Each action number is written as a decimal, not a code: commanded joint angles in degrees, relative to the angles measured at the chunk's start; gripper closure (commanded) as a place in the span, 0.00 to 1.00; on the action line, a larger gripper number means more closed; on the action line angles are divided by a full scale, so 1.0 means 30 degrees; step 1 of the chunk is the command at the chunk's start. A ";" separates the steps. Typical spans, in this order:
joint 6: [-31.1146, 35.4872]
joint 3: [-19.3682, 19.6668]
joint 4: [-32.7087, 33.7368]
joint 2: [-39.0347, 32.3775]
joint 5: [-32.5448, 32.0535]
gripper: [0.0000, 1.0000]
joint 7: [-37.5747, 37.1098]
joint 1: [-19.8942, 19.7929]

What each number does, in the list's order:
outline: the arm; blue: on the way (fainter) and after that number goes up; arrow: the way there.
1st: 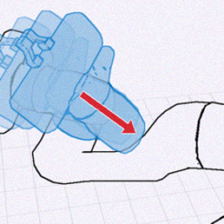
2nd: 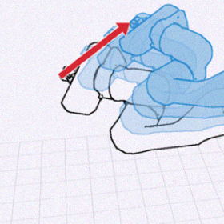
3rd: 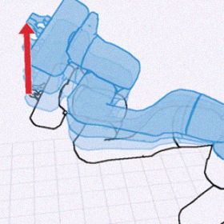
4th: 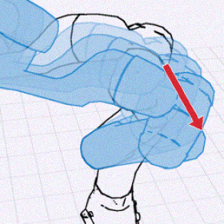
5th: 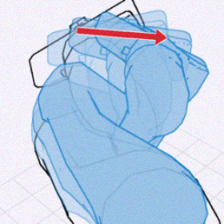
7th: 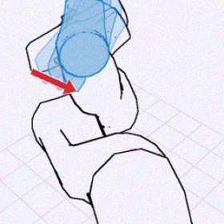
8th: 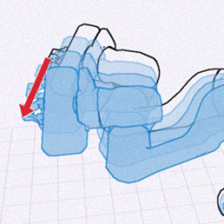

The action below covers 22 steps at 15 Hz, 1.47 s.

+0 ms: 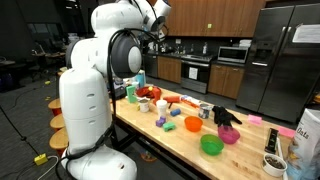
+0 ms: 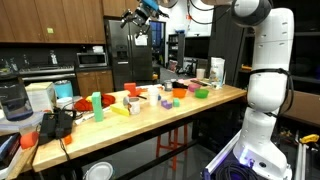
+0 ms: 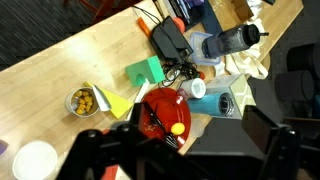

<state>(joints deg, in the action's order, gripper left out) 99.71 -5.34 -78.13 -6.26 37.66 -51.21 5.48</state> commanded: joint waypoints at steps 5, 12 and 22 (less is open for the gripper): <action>0.0786 -0.0622 0.0389 -0.1563 0.0125 0.00 -0.0400 0.0824; 0.3713 -0.1894 0.0068 -0.4001 0.1083 0.00 -0.0104 0.2523; 0.6642 -0.3021 0.0498 -0.5868 0.2426 0.00 -0.0115 0.4402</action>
<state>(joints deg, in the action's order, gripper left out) 118.67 -13.93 -77.99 -22.96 44.05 -51.18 18.18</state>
